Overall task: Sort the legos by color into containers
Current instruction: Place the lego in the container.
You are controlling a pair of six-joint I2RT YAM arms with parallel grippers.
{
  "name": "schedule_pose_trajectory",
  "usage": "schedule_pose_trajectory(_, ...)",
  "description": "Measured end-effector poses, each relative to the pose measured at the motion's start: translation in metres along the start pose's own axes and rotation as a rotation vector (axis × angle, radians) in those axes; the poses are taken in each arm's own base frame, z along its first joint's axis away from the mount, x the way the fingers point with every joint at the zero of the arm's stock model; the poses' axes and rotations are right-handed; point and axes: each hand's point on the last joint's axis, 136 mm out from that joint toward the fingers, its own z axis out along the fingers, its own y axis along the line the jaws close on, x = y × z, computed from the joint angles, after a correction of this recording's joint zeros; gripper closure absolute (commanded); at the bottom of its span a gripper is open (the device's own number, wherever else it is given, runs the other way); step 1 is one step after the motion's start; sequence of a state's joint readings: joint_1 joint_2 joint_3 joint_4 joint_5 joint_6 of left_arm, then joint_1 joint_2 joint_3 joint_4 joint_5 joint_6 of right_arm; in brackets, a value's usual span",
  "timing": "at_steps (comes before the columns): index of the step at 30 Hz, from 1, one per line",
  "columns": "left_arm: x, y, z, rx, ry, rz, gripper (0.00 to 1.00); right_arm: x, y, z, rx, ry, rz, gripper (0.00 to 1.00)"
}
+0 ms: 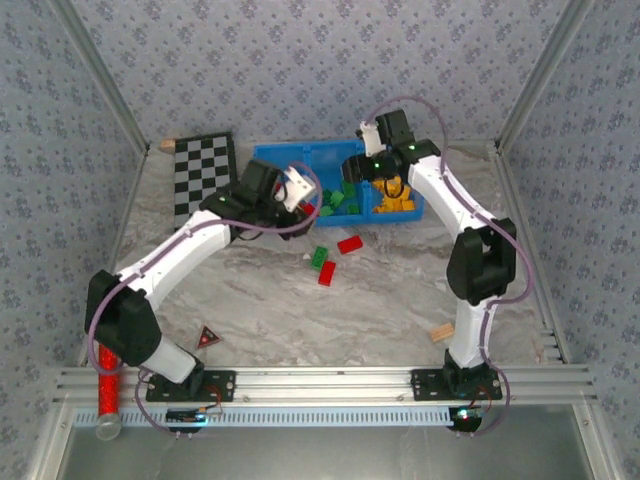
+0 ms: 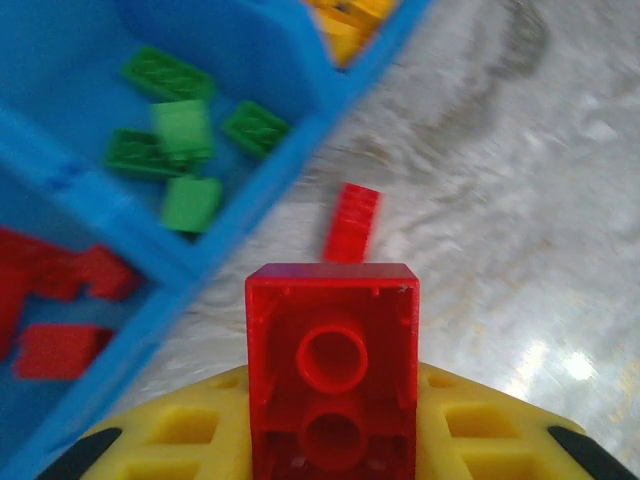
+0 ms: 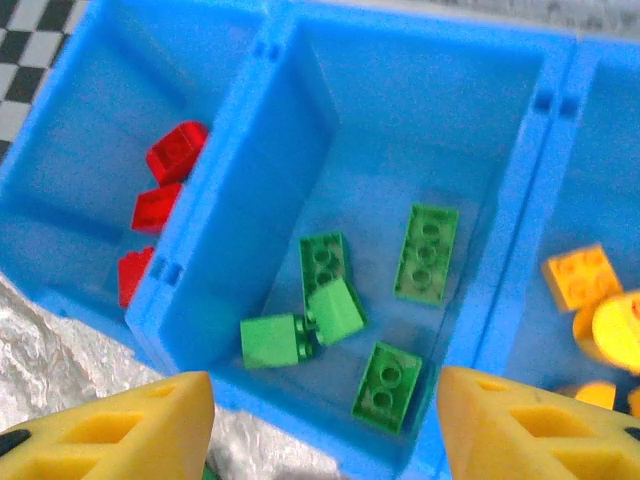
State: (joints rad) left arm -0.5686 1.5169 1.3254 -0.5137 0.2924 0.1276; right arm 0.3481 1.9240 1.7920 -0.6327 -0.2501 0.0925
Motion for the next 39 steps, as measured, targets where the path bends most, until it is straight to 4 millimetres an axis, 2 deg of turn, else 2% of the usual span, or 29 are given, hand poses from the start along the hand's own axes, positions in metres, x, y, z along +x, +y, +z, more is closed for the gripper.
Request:
schedule_pose_trajectory(3, -0.011, 0.033, -0.005, -0.059, -0.025, -0.103, 1.0, 0.022, -0.002, -0.001, 0.006, 0.032, 0.056, 0.39)
schedule_pose_trajectory(7, -0.018, 0.075, 0.004, -0.11, -0.024, -0.254, 1.0, 0.048, 0.0, -0.005, 0.006, 0.059, 0.119, 0.39)
schedule_pose_trajectory(11, -0.007, 0.111, 0.027, -0.144, 0.02, -0.407, 1.0, 0.07, 0.007, -0.01, 0.007, 0.078, 0.155, 0.39)
schedule_pose_trajectory(13, 0.003, 0.121, 0.038, -0.157, 0.056, -0.463, 1.0, 0.079, 0.014, -0.01, 0.006, 0.085, 0.156, 0.39)
schedule_pose_trajectory(18, 0.014, 0.137, 0.063, -0.197, 0.122, -0.535, 0.98, 0.11, 0.035, -0.009, 0.001, 0.121, 0.156, 0.39)
schedule_pose_trajectory(22, 0.016, 0.151, 0.076, -0.242, 0.146, -0.559, 0.93, 0.136, 0.047, -0.002, -0.011, 0.161, 0.174, 0.39)
schedule_pose_trajectory(25, 0.022, 0.158, 0.085, -0.267, 0.167, -0.572, 0.86, 0.148, 0.054, 0.002, -0.014, 0.183, 0.18, 0.39)
schedule_pose_trajectory(32, 0.045, 0.165, 0.099, -0.304, 0.227, -0.601, 0.69, 0.154, 0.083, 0.014, -0.046, 0.198, 0.171, 0.39)
schedule_pose_trajectory(39, 0.046, 0.166, 0.099, -0.311, 0.227, -0.6, 0.54, 0.16, 0.1, 0.041, -0.028, 0.24, 0.172, 0.39)
